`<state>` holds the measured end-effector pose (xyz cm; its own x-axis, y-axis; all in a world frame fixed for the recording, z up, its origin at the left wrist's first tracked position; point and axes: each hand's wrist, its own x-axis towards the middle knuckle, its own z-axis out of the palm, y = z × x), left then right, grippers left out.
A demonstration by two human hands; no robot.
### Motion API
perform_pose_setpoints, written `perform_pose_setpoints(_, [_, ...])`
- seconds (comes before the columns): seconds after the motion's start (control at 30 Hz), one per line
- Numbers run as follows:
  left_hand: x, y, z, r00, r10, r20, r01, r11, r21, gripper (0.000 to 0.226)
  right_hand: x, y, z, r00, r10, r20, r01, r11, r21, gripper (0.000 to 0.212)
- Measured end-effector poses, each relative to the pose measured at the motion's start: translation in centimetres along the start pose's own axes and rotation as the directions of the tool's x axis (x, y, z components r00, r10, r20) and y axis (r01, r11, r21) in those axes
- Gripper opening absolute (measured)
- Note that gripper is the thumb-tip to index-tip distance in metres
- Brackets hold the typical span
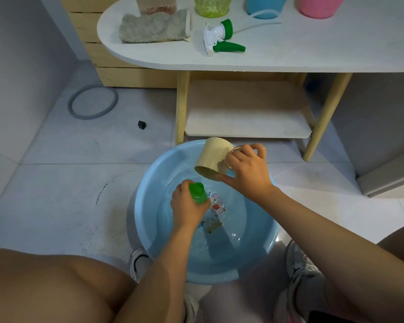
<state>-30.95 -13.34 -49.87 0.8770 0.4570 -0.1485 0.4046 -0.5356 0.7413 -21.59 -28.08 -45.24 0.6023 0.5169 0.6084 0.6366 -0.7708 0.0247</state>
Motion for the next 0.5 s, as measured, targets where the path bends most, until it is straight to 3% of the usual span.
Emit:
perform_pose_setpoints(0.13, [-0.1,0.5,-0.1,0.999,0.039,-0.008,-0.038,0.998,0.042,0.054,0.8,0.2,-1.1,0.928,0.290,0.233,-0.303,0.953,0.024,0.044])
perform_pose_setpoints(0.27, [-0.2,2.2,-1.5,1.000,-0.022,0.004,0.022,0.992,-0.121,0.051,2.0,0.9,-3.0,0.668,0.571,0.477,-0.629,0.776,-0.048,0.048])
perform_pose_setpoints(0.4, [-0.4,4.8,-4.1,0.999,-0.034,0.025,0.038,0.977,-0.212,0.049,3.8,2.1,-5.2,0.453,0.633,0.628,-0.827,0.561,0.031,0.053])
perform_pose_setpoints(0.5, [-0.4,7.3,-6.8,0.999,0.001,0.044,0.008,0.977,-0.212,0.052,5.6,2.7,-7.8,0.399,0.610,0.685,-0.903,0.390,0.179,0.057])
